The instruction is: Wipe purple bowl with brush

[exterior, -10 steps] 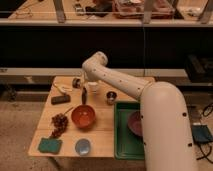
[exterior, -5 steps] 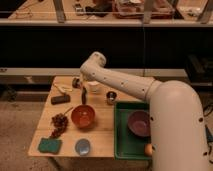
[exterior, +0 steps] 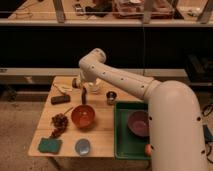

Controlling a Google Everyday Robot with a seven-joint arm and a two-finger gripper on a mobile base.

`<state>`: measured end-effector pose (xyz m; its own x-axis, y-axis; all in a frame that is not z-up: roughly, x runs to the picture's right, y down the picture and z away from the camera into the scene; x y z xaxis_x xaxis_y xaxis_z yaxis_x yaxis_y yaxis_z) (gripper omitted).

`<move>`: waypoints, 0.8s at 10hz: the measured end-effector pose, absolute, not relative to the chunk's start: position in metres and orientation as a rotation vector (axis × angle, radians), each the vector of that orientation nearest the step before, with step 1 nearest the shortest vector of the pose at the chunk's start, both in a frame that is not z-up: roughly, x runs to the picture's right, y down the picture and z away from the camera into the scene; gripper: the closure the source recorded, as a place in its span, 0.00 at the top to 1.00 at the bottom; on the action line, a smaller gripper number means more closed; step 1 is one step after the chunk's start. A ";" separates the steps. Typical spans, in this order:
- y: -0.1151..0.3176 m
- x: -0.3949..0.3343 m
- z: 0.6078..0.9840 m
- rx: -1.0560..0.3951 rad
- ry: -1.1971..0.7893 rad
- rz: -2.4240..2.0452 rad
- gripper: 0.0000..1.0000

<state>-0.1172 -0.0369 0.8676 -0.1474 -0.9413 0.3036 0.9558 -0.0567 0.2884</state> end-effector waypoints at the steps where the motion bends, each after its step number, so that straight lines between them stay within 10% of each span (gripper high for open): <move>1: -0.032 -0.118 0.867 -0.052 -0.493 -1.649 0.65; 8: -0.010 -0.131 0.906 -0.077 -0.501 -1.653 0.65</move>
